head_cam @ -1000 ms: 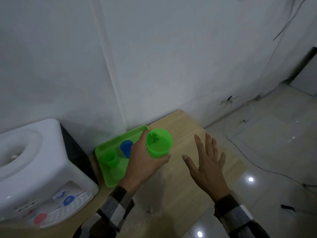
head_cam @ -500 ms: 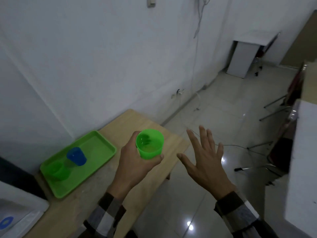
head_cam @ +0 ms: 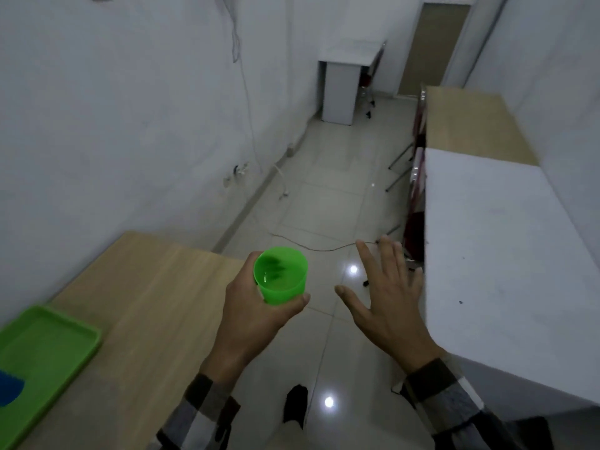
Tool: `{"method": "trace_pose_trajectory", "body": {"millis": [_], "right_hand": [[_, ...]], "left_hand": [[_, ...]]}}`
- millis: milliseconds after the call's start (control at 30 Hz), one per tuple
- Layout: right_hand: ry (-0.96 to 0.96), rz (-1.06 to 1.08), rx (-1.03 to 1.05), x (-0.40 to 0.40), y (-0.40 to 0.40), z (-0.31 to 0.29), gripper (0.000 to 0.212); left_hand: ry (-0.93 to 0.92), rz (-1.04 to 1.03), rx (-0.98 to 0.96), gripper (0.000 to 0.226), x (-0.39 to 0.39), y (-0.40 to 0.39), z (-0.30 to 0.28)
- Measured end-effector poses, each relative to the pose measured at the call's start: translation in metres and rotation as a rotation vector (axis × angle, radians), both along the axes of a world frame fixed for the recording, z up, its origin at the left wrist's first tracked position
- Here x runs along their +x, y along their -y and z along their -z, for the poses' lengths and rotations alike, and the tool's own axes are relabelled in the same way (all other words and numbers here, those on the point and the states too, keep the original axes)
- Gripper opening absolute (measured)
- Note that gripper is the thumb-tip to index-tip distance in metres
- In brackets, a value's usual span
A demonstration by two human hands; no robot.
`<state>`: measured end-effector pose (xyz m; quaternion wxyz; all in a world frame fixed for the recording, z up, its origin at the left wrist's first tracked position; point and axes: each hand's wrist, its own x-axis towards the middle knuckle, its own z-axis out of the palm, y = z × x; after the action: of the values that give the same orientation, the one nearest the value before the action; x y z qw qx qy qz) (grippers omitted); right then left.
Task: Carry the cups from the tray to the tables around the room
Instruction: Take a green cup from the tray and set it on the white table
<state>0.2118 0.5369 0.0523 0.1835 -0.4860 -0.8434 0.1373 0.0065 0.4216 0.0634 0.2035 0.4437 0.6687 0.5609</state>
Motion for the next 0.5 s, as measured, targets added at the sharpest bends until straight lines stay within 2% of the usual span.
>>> {"method": "trace_pose_trajectory", "body": {"millis": [233,500], "right_hand": [[0.005,0.237,-0.029,0.021,-0.069,0.009,0.083],[0.048,0.518,-0.076,0.025,-0.142,0.015,0.086]], "left_hand": [[0.022,0.189,-0.004,0.059,0.000,-0.109,0.021],[0.046,0.419,-0.024,0.056,-0.003,-0.233,0.011]]}}
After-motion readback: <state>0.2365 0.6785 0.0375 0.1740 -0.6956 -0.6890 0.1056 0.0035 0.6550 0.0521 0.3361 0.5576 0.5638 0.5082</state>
